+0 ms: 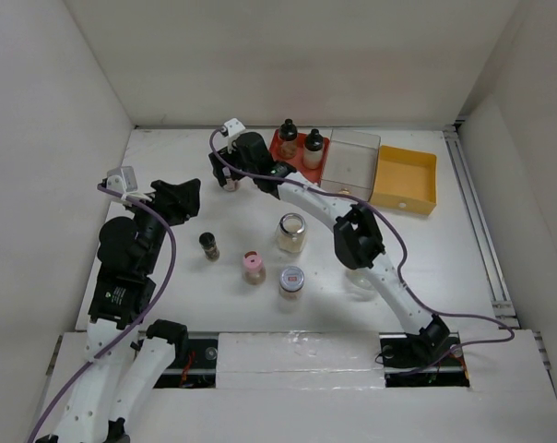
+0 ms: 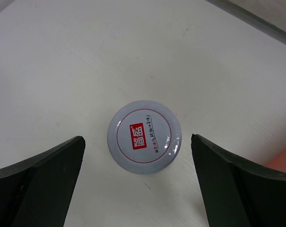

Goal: Organize the condiment bottles

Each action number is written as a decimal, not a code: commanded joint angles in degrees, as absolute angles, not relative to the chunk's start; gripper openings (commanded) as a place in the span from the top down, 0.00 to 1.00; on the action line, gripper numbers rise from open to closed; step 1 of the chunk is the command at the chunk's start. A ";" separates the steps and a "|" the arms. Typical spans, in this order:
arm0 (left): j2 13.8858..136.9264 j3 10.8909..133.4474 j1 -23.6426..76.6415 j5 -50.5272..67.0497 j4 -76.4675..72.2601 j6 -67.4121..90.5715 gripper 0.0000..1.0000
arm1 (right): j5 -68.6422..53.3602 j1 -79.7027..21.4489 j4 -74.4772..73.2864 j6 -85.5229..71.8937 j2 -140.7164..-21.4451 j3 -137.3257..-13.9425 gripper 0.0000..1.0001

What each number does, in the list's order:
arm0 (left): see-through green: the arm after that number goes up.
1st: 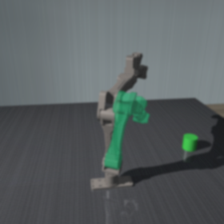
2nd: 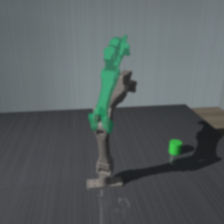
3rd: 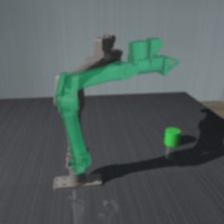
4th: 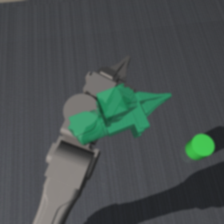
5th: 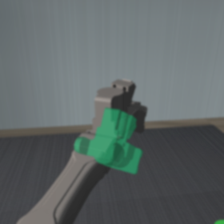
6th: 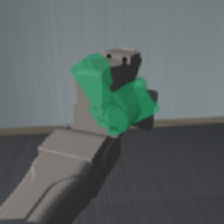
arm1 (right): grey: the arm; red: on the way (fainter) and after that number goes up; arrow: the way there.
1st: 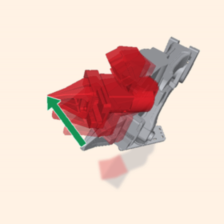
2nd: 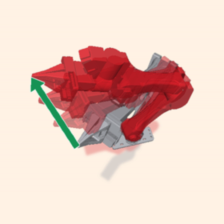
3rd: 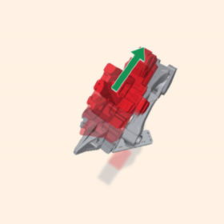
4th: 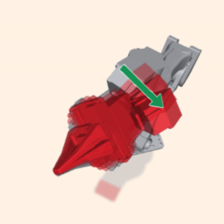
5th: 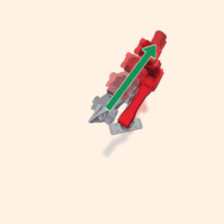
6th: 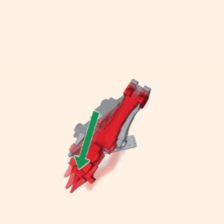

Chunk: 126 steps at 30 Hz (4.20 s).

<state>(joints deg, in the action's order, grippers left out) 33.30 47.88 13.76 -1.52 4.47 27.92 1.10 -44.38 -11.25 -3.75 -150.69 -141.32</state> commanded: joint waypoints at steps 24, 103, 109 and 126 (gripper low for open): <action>29.88 49.57 13.62 -1.85 2.02 27.16 0.42 | 3.69 -44.56 -16.26 -6.50 -154.16 -151.08 0.41; 31.99 49.04 13.62 -0.09 1.49 26.63 0.43 | 1.66 -30.85 10.02 -7.47 -126.12 -108.29 0.46; 31.99 49.04 13.62 -0.09 1.49 26.63 0.43 | 1.67 -31.46 8.79 -8.61 -127.17 -106.61 0.37; 30.41 49.04 13.62 1.67 0.97 27.16 0.43 | 2.72 -33.22 5.71 -8.09 -111.58 -101.10 0.18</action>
